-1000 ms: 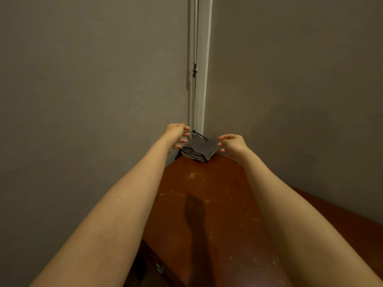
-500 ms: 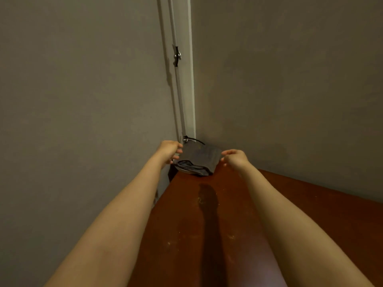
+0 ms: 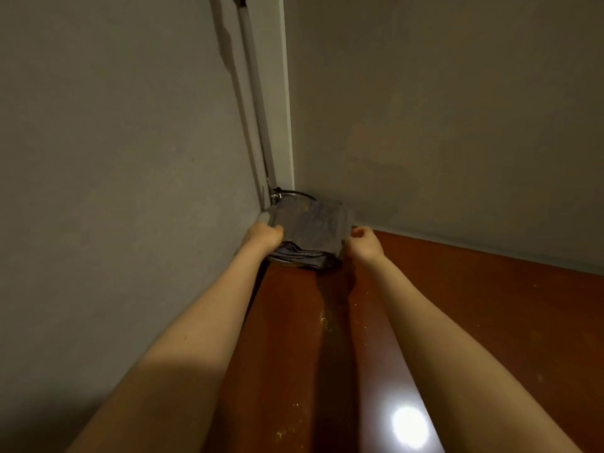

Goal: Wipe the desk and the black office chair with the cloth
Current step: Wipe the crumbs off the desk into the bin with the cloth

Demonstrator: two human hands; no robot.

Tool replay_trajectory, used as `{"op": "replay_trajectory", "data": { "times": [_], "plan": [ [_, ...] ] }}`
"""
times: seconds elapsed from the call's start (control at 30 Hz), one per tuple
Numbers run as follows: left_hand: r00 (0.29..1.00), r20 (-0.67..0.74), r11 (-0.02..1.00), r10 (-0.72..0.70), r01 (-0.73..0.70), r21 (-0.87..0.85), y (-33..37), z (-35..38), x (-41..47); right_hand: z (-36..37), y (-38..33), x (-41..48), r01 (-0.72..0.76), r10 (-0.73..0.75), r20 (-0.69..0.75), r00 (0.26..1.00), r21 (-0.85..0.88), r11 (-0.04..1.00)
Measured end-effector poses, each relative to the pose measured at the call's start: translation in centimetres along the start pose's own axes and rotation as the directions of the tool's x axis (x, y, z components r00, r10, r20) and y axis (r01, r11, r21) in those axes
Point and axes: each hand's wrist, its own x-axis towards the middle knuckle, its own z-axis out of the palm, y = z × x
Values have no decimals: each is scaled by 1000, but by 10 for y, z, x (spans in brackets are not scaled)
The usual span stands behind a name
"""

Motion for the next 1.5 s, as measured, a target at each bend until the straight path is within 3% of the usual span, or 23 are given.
{"op": "replay_trajectory", "data": {
  "times": [0.2,0.3,0.5,0.7,0.87,1.07,1.17,1.3,1.37,1.43,1.5],
  "plan": [
    [995,-64,985,-79,88,151,-15,11,49,25,12,39,-133,136,-41,990,75,988],
    [999,-17,986,-51,53,158,-24,16,62,37,10,47,-178,185,-16,983,193,965],
    [996,-52,991,70,-63,122,-31,18,69,44,10,55,-210,235,-98,967,217,953],
    [983,-99,982,155,-164,-94,-6,22,59,34,0,47,-84,144,-156,977,336,938],
    [976,-38,939,216,-218,-267,35,33,43,-4,0,38,-5,131,-268,954,423,906],
    [935,23,913,353,-339,-228,69,73,24,-63,26,26,77,85,-447,891,332,940],
    [944,27,935,329,-321,-149,67,99,20,-77,47,22,-14,142,-441,886,281,960],
    [955,122,948,270,-286,141,52,118,14,-77,77,19,-204,179,-359,916,-32,978],
    [949,145,911,279,-309,271,47,121,9,-76,85,15,-211,105,-449,887,-193,958],
    [927,120,847,356,-374,378,48,125,8,-74,86,12,-133,-62,-513,856,-335,933],
    [886,103,788,452,-451,419,54,131,10,-69,85,14,-24,-203,-473,857,-432,902]
  ]
}}
